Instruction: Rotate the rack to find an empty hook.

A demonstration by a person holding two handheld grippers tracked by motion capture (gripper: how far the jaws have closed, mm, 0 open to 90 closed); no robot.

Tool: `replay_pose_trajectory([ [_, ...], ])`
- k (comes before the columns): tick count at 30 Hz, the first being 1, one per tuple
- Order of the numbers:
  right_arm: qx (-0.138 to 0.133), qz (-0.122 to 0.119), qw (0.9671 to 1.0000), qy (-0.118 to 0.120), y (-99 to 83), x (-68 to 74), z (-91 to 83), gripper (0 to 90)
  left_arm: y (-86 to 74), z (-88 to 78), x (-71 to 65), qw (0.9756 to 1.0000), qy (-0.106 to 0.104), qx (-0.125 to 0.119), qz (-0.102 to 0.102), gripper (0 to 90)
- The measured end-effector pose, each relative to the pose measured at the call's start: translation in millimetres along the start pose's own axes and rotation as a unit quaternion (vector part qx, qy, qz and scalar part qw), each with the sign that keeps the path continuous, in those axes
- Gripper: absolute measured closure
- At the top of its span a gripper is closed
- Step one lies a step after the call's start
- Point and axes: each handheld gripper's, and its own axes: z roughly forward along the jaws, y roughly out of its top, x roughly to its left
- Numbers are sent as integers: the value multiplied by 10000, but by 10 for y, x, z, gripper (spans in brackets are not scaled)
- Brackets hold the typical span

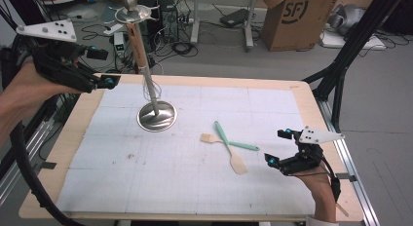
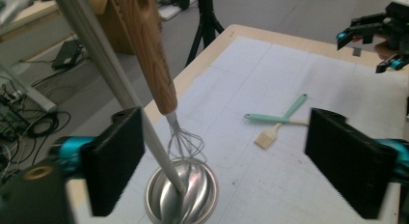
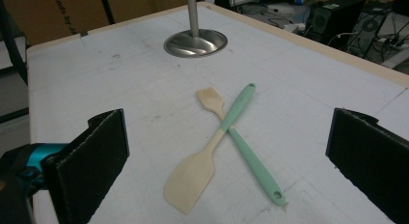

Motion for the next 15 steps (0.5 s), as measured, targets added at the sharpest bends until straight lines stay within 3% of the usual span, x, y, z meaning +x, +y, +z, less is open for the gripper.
replay_pose_trajectory([
  [3, -15, -28, 10000, 32, 2, 15, -7, 2, 107, 17, -17, 10000, -47, 21, 51, 372],
  [9, -31, -42, 10000, 20, 4, 13, -10, 2, 302, 81, -28, 9998, -125, 65, 103, 769],
  [11, -38, -52, 10000, 16, 8, 13, -14, 2, 365, 95, -17, 9999, -61, 91, 24, 852],
  [15, -75, -60, 10000, 10, 14, 12, -27, 2, 468, 109, 18, 9998, 7, 137, -140, 899],
])
